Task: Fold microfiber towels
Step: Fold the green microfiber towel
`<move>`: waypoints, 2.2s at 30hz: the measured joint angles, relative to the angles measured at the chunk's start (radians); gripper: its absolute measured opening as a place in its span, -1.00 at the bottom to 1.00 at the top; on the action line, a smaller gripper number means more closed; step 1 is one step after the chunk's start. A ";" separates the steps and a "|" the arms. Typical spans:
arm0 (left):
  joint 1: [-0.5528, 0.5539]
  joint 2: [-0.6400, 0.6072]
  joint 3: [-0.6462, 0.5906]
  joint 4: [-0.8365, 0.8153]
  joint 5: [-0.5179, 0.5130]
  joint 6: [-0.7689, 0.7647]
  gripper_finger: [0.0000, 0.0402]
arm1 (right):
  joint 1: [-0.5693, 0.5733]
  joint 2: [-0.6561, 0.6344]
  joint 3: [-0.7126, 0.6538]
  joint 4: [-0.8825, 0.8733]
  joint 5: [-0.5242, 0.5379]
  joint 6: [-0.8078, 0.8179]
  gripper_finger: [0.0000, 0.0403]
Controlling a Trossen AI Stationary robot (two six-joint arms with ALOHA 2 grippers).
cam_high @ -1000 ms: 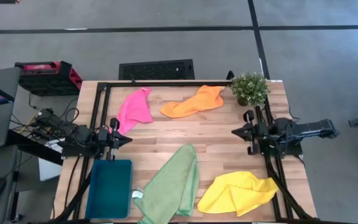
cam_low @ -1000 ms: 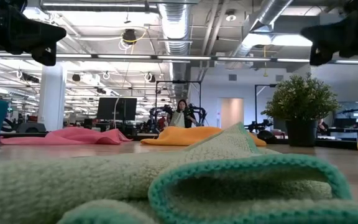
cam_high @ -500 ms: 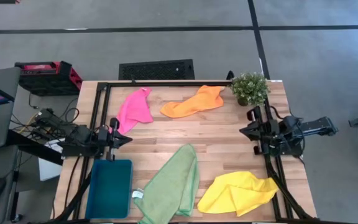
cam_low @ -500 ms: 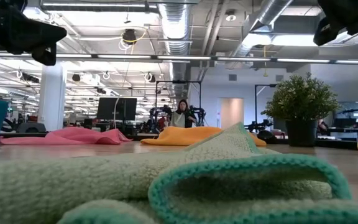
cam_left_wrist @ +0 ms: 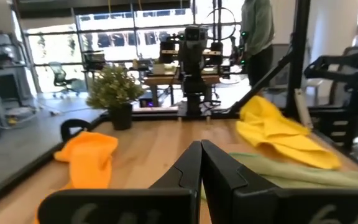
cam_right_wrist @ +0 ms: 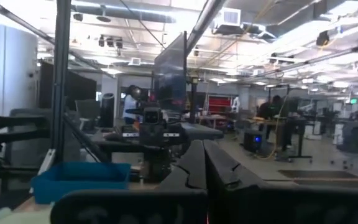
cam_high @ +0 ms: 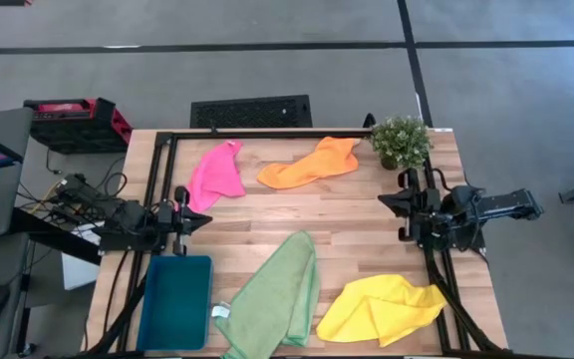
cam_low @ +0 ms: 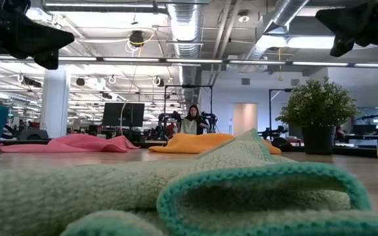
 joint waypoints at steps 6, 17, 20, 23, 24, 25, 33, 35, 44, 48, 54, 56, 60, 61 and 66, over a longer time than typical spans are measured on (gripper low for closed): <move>0.000 0.000 0.038 -0.004 -0.049 0.095 -1.00 | 0.000 0.109 0.099 -0.080 0.035 0.068 -0.99; 0.000 0.117 0.169 -0.184 -0.176 0.067 -1.00 | 0.000 0.602 0.457 -0.404 0.077 0.269 -0.99; 0.000 0.193 0.197 -0.206 -0.187 0.059 -1.00 | 0.000 0.747 0.535 -0.467 0.069 0.388 -0.99; 0.000 0.265 0.217 -0.213 -0.190 0.038 -1.00 | 0.003 0.869 0.599 -0.491 0.057 0.503 -0.98; 0.000 0.284 0.223 -0.212 -0.190 0.037 -1.00 | 0.004 0.909 0.617 -0.495 0.047 0.523 -0.98; 0.000 0.302 0.228 -0.212 -0.190 0.037 -1.00 | 0.005 0.945 0.633 -0.497 0.034 0.537 -0.97; 0.000 0.376 0.251 -0.210 -0.191 0.037 -1.00 | 0.095 1.211 0.753 -0.500 -0.014 0.532 -0.98; 0.000 0.377 0.251 -0.210 -0.191 0.037 -1.00 | 0.125 1.260 0.783 -0.498 -0.014 0.498 -0.97; 0.000 0.380 0.251 -0.212 -0.189 0.055 -1.00 | 0.182 1.450 0.893 -0.498 -0.013 0.599 -0.74; 0.000 0.380 0.251 -0.212 -0.184 0.054 -1.00 | 0.146 1.519 0.930 -0.506 -0.028 0.806 -0.58; 0.000 0.380 0.251 -0.218 -0.172 0.047 -1.00 | 0.075 1.612 0.992 -0.586 -0.188 0.984 -0.32; 0.000 0.379 0.251 -0.218 -0.155 0.046 -1.00 | 0.053 1.634 1.000 -0.621 -0.220 1.061 -0.26; 0.000 0.380 0.251 -0.221 -0.127 0.046 -1.00 | 0.014 1.682 1.005 -0.626 -0.270 1.134 -0.21; 0.000 0.380 0.251 -0.226 -0.127 0.045 -1.00 | 0.004 1.693 1.005 -0.628 -0.286 1.134 -0.21; 0.000 0.380 0.251 -0.232 -0.127 0.037 -1.00 | -0.047 1.716 1.005 -0.633 -0.389 1.132 -0.25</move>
